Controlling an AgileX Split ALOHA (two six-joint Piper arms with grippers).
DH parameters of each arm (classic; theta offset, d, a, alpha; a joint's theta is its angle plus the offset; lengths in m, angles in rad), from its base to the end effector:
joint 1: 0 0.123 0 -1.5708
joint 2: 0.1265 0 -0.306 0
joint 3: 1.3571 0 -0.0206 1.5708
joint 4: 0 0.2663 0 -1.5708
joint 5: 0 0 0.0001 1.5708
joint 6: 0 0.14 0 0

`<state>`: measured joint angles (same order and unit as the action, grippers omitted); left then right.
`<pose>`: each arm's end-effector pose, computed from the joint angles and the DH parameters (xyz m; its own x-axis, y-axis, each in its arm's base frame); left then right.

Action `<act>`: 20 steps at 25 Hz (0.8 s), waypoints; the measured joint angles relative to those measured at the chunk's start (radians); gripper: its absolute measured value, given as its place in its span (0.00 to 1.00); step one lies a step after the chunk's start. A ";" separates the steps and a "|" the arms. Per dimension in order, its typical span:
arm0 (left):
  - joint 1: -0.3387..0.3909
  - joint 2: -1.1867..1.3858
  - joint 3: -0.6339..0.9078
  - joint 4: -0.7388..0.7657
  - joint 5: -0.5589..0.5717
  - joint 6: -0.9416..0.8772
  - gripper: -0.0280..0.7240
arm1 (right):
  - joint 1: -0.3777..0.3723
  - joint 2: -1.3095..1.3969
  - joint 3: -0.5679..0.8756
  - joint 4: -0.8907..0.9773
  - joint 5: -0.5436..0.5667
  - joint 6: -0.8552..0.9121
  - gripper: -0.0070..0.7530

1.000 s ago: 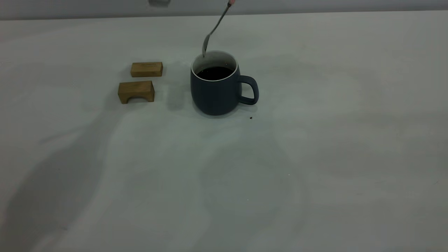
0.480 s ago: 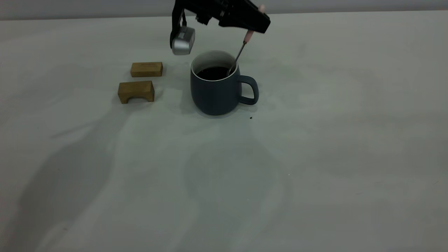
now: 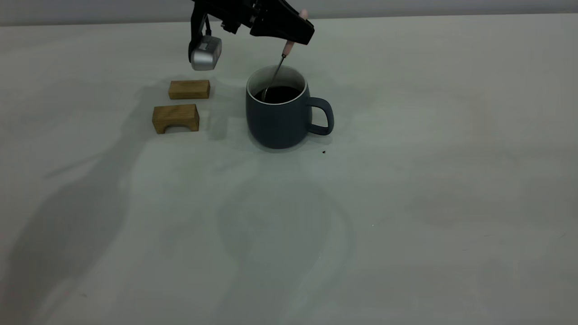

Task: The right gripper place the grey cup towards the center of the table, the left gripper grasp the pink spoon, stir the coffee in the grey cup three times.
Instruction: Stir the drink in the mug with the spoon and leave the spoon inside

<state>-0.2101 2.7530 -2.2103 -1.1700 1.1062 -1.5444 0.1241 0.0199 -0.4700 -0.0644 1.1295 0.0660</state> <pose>0.5418 -0.2334 0.0322 0.2897 -0.4717 0.8328 -0.9544 -0.2076 0.2144 0.0322 -0.0042 0.2436 -0.5557 -0.0306 -0.8308 -0.0543 0.9985 -0.0005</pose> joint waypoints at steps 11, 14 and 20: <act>-0.059 0.000 0.000 -0.066 0.029 0.033 0.24 | 0.000 0.000 0.000 0.000 0.000 0.000 0.77; -0.058 0.000 0.000 -0.022 0.062 0.029 0.24 | 0.000 0.000 0.000 0.000 0.000 0.000 0.77; -0.013 0.000 0.000 0.059 0.062 0.022 0.24 | 0.000 0.000 0.000 0.000 0.000 0.000 0.77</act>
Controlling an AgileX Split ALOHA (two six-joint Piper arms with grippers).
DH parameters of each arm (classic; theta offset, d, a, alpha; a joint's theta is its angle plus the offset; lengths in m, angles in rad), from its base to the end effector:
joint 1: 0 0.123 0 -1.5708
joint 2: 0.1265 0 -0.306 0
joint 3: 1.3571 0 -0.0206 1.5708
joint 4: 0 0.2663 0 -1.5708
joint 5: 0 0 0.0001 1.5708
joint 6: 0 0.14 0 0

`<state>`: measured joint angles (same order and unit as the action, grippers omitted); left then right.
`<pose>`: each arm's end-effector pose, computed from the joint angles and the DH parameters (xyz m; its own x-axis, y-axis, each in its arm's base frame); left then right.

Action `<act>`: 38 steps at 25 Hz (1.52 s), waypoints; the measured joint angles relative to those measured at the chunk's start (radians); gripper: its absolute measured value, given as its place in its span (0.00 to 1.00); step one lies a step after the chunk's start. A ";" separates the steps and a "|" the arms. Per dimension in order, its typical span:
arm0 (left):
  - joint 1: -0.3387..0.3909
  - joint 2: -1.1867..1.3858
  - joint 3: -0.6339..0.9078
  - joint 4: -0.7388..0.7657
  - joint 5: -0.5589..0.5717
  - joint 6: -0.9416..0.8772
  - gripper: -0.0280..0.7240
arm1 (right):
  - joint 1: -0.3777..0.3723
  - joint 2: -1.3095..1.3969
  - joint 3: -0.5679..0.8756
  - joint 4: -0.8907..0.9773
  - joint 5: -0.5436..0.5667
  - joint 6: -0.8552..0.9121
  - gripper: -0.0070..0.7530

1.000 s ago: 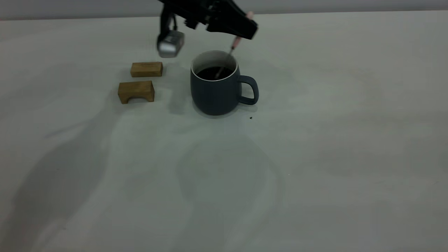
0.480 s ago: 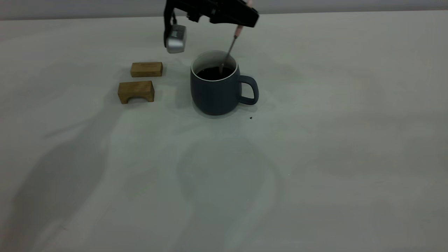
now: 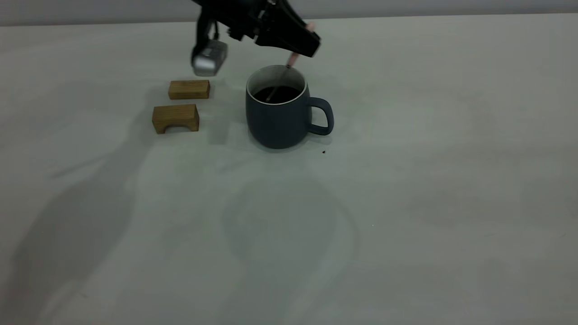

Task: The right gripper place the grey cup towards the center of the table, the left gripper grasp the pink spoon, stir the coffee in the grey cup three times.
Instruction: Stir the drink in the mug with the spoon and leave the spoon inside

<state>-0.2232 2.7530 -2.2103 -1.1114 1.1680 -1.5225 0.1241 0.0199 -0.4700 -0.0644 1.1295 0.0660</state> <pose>0.5282 -0.2383 0.0282 0.2398 -0.5260 0.8160 -0.9707 -0.1176 0.2095 0.0322 -0.0042 0.2436 -0.5557 -0.0306 -0.8308 -0.0543 0.9985 -0.0005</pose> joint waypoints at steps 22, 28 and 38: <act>-0.009 0.000 0.000 -0.026 0.000 0.049 0.24 | 0.000 0.000 0.000 0.000 0.000 0.000 0.77; 0.027 0.000 0.000 -0.026 -0.010 0.049 0.24 | 0.000 0.000 0.000 0.000 0.000 0.000 0.77; -0.068 0.000 0.000 -0.109 -0.072 0.053 0.24 | 0.000 0.000 0.000 0.000 0.000 0.000 0.77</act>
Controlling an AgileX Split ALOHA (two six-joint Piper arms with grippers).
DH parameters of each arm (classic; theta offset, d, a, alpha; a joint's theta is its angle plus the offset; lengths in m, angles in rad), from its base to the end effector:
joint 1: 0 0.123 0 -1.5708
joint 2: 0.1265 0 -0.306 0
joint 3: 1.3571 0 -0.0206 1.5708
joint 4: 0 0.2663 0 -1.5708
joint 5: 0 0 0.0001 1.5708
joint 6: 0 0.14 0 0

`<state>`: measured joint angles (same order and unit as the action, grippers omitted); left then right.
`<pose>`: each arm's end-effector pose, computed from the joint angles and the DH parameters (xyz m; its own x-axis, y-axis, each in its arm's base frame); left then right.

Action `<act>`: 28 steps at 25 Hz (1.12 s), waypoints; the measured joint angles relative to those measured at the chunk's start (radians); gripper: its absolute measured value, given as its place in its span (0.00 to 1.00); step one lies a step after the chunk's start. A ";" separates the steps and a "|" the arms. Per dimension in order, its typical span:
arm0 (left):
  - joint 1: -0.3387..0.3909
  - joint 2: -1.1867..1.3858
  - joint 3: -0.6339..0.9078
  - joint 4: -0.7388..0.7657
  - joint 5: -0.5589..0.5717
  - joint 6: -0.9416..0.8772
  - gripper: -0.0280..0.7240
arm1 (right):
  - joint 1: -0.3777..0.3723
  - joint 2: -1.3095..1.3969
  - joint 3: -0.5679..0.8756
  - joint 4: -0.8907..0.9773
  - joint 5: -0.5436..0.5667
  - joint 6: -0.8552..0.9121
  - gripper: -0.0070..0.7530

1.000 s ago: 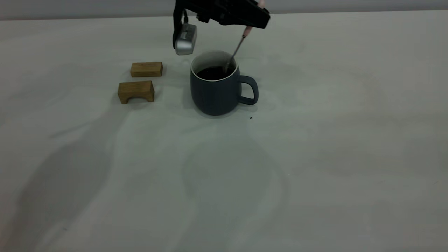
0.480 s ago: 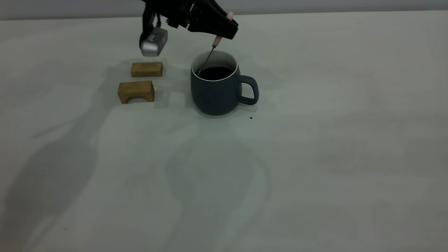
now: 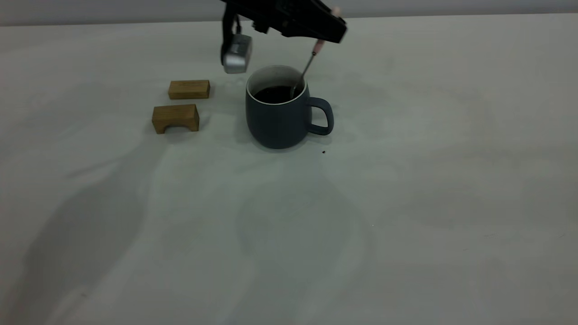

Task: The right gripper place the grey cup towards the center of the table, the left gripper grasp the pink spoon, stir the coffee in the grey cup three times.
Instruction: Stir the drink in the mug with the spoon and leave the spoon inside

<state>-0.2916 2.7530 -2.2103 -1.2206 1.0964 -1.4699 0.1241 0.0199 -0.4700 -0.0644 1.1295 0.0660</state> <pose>0.5241 -0.2795 0.0372 0.1995 -0.4614 0.8645 -0.9796 -0.1156 0.1644 0.0322 -0.0042 0.2436 -0.5557 -0.0306 -0.8308 -0.0543 0.9985 -0.0005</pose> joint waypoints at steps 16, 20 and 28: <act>0.055 0.000 -0.001 0.232 0.072 0.000 0.24 | 0.000 0.000 0.000 0.000 0.000 0.000 0.77; 0.055 0.000 -0.001 0.234 0.072 0.000 0.26 | 0.000 0.000 0.000 0.000 0.000 0.000 0.77; 0.057 -0.005 -0.001 0.328 0.072 0.071 0.69 | 0.000 0.000 0.000 0.000 0.000 0.000 0.77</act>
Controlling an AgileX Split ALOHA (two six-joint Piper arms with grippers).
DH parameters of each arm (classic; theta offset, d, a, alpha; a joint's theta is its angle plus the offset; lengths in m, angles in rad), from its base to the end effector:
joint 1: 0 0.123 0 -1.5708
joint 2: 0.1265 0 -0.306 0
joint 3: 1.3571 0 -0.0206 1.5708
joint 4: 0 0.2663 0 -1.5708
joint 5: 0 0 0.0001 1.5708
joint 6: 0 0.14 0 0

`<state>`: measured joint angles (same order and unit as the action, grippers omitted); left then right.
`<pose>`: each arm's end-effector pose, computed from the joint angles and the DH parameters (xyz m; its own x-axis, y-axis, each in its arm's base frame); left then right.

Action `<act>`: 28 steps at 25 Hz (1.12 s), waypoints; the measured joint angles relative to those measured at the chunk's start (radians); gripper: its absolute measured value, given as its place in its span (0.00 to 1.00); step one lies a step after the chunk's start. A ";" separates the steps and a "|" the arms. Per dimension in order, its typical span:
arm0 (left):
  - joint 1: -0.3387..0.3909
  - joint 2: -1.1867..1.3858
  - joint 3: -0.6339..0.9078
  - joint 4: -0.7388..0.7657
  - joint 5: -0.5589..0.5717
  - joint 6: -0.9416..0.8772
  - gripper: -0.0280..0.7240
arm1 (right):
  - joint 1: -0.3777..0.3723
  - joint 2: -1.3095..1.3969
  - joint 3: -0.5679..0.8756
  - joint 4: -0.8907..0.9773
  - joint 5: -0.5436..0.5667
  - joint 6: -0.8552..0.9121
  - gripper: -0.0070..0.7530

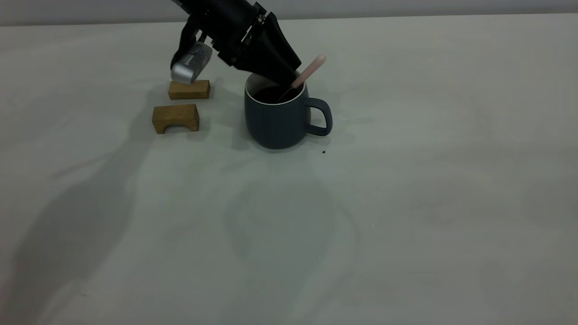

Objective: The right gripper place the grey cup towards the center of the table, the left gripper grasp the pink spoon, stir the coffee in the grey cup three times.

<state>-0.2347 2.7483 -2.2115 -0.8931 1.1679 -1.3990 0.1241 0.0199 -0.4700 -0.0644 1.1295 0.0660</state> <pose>0.5196 -0.2274 0.0099 0.0131 -0.6920 0.7218 -0.9977 0.0393 0.0558 0.0322 -0.0042 0.2436 -0.5557 -0.0306 -0.8308 -0.0543 0.9985 -0.0005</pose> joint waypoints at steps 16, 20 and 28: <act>0.001 -0.462 0.000 0.818 0.000 1.128 0.61 | 0.000 0.000 0.000 0.000 0.000 0.000 0.77; 0.001 -0.620 0.000 0.903 0.000 1.268 0.57 | 0.000 0.000 0.000 0.000 0.000 0.000 0.77; 0.002 -0.971 0.183 0.985 0.000 1.381 0.55 | 0.000 0.000 0.000 0.000 0.000 0.000 0.77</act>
<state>-0.2325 1.7773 -2.0287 0.0918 1.1679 -0.0183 0.1241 0.0199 -0.4700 -0.0644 1.1295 0.0660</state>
